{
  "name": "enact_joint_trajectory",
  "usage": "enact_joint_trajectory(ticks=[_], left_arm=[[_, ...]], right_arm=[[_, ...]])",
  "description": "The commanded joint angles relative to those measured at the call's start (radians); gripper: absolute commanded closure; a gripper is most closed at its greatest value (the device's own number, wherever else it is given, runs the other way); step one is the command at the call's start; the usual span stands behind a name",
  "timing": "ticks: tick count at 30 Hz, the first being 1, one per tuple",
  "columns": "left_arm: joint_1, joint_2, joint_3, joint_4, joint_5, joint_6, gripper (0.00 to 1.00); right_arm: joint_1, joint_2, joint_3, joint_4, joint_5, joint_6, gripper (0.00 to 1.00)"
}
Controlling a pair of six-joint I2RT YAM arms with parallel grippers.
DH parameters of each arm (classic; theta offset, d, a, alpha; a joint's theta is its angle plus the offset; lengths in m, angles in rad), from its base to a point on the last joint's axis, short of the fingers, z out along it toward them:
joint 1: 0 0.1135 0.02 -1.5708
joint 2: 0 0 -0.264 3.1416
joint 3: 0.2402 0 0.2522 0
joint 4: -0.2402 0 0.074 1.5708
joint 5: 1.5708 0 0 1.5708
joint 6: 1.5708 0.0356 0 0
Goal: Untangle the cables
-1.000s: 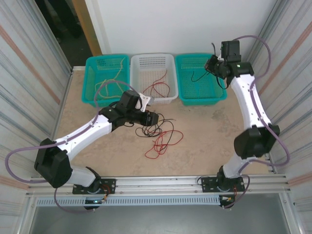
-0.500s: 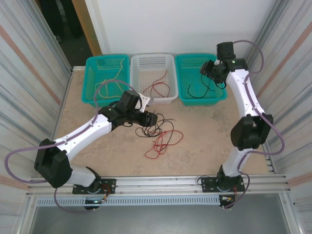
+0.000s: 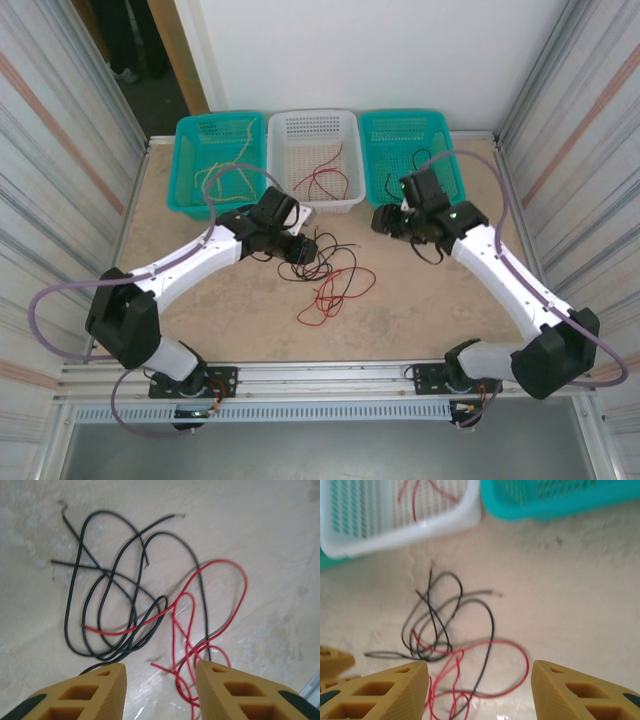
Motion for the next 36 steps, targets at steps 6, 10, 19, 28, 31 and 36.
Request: enact_joint_trajectory(ticks=[6, 10, 19, 28, 31, 36], left_arm=[[0.038, -0.003, -0.041, -0.109, -0.045, -0.045, 0.54], [0.081, -0.05, -0.103, -0.07, 0.0, -0.11, 0.5], [0.181, -0.005, -0.162, 0.02, 0.078, -0.145, 0.48], [0.193, 0.076, -0.177, 0.103, 0.131, -0.141, 0.5], [0.193, 0.095, -0.171, 0.115, 0.142, -0.151, 0.54], [0.193, 0.087, -0.151, 0.087, 0.169, -0.17, 0.71]], right_arm=[[0.088, -0.038, -0.144, 0.054, 0.055, 0.127, 0.44], [0.103, 0.0, -0.121, 0.069, 0.053, 0.13, 0.45], [0.142, 0.068, -0.039, 0.07, 0.059, 0.117, 0.45], [0.147, 0.046, -0.076, 0.076, 0.063, 0.138, 0.44], [0.148, 0.041, -0.078, 0.074, 0.066, 0.139, 0.44], [0.147, 0.048, -0.048, 0.05, 0.072, 0.127, 0.44]])
